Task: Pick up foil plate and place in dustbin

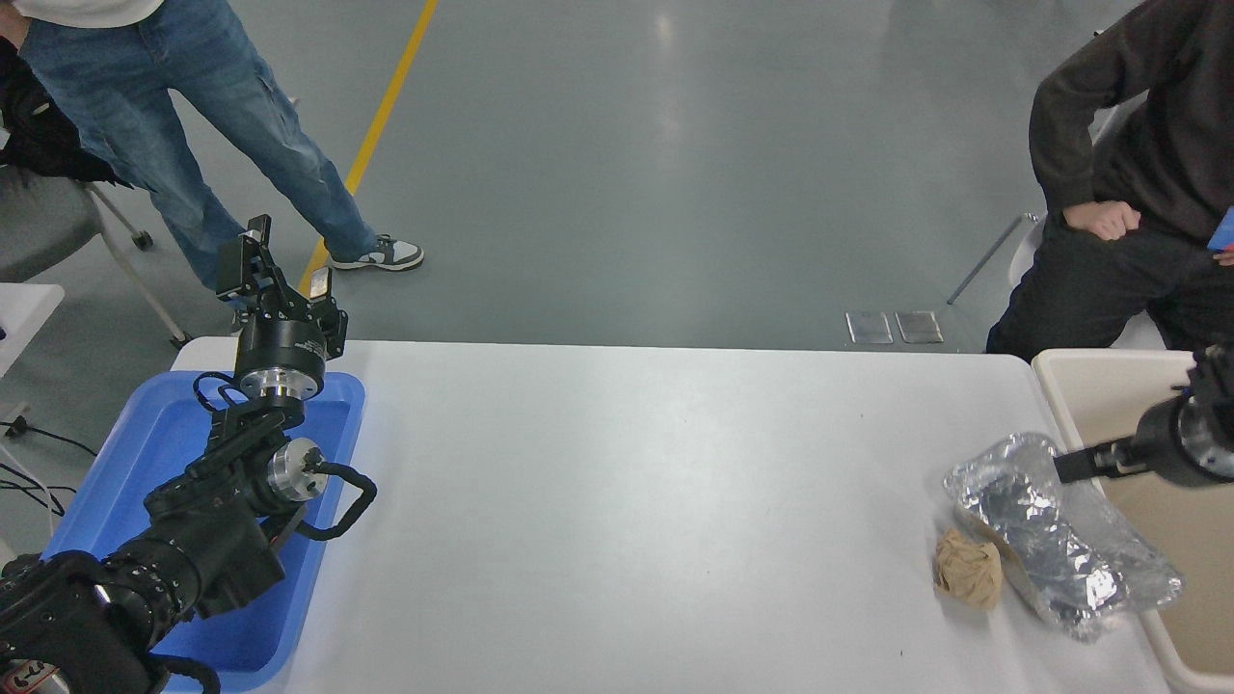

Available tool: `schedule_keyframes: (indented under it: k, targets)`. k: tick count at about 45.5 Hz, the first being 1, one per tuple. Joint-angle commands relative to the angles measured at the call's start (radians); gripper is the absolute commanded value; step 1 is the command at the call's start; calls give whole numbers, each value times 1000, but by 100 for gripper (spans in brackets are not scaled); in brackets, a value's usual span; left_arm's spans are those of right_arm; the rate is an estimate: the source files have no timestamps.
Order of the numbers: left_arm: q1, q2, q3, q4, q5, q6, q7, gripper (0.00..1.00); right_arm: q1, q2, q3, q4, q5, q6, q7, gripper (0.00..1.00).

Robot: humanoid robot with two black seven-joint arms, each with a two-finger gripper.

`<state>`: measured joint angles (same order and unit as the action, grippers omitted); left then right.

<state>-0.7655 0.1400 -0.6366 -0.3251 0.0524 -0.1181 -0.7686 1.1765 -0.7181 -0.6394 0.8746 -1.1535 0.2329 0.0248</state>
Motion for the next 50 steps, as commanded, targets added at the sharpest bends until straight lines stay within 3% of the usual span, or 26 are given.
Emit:
schedule_keyframes:
  k: [1,15,20,26,35,38,50]
  targets:
    - [0,0,0,0,0,0,0,100,-212,86,122,-200,-52,-63,1,100]
    - [0,0,0,0,0,0,-1,100,-297,160,124,-341,-49,-132,0,100]
    - [0,0,0,0,0,0,-1,100,-317,170,130,-347,-48,-145,0,95]
    - [0,0,0,0,0,0,-1,100,-331,180,158,-352,-46,-148,1,75]
    - [0,1,0,0,0,0,-1,100,-337,187,173,-361,-45,-148,1,12]
    - [0,0,0,0,0,0,-1,100,-336,187,176,-361,-45,-147,1,0]
    - [0,0,0,0,0,0,-1,100,-305,169,184,-349,-38,-135,4,0]
